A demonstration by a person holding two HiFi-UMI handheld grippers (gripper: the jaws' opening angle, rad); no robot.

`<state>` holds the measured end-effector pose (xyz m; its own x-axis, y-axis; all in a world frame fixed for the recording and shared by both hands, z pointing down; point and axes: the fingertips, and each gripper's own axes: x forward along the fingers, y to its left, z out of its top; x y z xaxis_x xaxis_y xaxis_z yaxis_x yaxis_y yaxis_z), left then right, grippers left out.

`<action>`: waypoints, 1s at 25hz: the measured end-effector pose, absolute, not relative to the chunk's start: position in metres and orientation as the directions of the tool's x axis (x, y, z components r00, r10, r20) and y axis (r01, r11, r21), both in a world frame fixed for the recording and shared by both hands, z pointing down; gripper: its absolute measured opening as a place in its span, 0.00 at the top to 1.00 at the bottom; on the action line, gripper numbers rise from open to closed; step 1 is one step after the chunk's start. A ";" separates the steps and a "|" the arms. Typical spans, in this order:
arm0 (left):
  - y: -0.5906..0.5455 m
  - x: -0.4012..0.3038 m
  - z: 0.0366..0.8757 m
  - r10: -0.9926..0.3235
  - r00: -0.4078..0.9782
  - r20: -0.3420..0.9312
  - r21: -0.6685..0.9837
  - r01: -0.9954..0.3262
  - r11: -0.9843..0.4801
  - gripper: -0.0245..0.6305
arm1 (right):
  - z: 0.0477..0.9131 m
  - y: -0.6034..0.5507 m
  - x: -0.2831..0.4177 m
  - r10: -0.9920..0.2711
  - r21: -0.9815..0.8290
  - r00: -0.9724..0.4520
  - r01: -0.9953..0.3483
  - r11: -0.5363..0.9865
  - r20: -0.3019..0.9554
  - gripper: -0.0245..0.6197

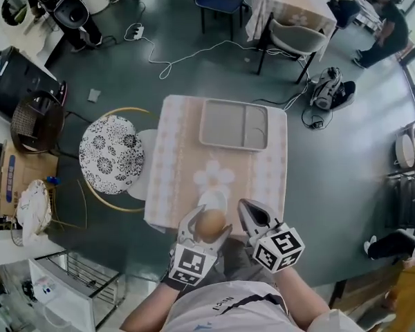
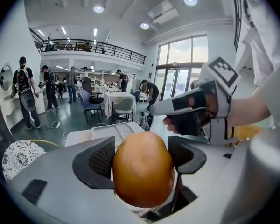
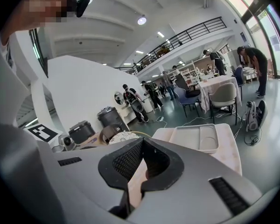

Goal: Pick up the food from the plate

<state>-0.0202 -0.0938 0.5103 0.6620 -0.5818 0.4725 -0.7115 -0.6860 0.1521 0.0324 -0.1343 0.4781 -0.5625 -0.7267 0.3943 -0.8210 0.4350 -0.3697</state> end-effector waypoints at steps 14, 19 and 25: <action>-0.096 -0.017 0.413 -0.631 0.677 0.379 0.174 -0.722 -0.670 0.44 | 0.417 -0.133 0.025 -0.735 -0.344 -0.597 -0.797 0.496 0.321 0.94; -0.107 -0.012 0.383 -0.650 0.682 0.334 0.166 -0.722 -0.672 0.44 | 0.394 -0.141 0.032 -0.751 -0.322 -0.598 -0.795 0.514 0.280 0.94; -0.125 -0.018 0.355 -0.670 0.682 0.294 0.174 -0.727 -0.664 0.44 | 0.372 -0.155 0.028 -0.756 -0.295 -0.606 -0.790 0.538 0.246 0.94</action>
<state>-0.0181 -0.1246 0.3550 0.6817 -0.6699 0.2942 -0.7274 -0.6637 0.1744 0.0279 -0.1547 0.3718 -0.6063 -0.7563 0.2457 -0.7900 0.5375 -0.2948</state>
